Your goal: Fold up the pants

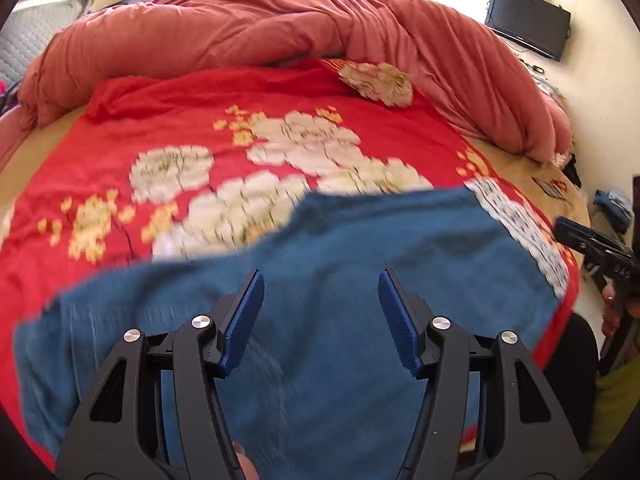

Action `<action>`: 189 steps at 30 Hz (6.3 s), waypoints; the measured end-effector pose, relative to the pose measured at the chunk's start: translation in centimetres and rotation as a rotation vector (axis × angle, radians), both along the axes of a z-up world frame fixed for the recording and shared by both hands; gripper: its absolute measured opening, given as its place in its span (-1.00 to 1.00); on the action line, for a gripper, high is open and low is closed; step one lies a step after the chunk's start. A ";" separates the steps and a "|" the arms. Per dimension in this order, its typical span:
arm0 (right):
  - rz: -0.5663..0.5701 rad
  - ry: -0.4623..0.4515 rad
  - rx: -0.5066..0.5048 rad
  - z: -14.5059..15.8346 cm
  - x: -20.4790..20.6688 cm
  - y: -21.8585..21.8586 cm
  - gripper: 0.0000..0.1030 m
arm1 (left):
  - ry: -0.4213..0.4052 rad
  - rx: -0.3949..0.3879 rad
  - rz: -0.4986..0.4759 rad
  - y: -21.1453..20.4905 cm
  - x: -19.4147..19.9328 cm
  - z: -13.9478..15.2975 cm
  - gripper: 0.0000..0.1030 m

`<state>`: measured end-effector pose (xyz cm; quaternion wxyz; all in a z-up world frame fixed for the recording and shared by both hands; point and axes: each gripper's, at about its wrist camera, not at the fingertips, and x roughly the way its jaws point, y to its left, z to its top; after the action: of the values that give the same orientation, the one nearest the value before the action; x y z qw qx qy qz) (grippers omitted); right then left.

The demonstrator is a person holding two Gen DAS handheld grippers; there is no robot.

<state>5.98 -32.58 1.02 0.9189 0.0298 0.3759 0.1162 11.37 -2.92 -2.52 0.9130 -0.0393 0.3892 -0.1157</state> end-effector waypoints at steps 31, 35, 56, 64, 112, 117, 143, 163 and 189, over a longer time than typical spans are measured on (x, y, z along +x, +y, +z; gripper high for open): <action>-0.124 0.118 -0.036 -1.4 -5.6 -2.0 0.41 | 0.034 0.067 -0.008 -0.2 -6.1 0.2 0.60; -0.161 0.092 -0.025 -0.8 -7.0 -3.0 0.41 | 0.021 0.069 -0.049 -2.1 -6.6 0.5 0.63; -0.234 0.074 0.093 -1.4 -7.7 -5.6 0.41 | 0.017 0.087 -0.178 -7.2 -5.6 3.0 0.67; -0.237 0.088 0.128 -2.3 -7.1 -5.9 0.41 | 0.039 0.134 -0.278 -12.8 0.2 3.9 0.68; -0.196 0.258 0.324 -5.7 -1.2 -7.6 -0.15 | 0.313 -0.058 -0.726 -23.9 19.7 -3.8 -0.03; -0.184 0.219 0.305 -5.1 -1.6 -7.2 -0.42 | 0.336 -0.061 -0.684 -23.5 19.8 -4.0 -0.42; 0.100 -0.002 0.185 3.0 -2.0 5.1 -0.58 | 0.128 -0.319 -0.590 -8.4 14.3 3.7 -0.78; 0.366 0.140 -0.047 -3.1 -1.3 19.0 -0.58 | 0.261 -0.693 -0.162 8.2 11.2 -2.5 0.06; 0.378 0.078 -0.218 -4.5 -5.3 20.7 -0.49 | 0.274 -0.495 -0.151 4.2 11.5 -3.9 -0.79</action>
<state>0.72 -11.92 -3.52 0.8633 -0.1362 0.4202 0.2440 22.89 1.24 -6.37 0.8034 -0.2472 0.4704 -0.2686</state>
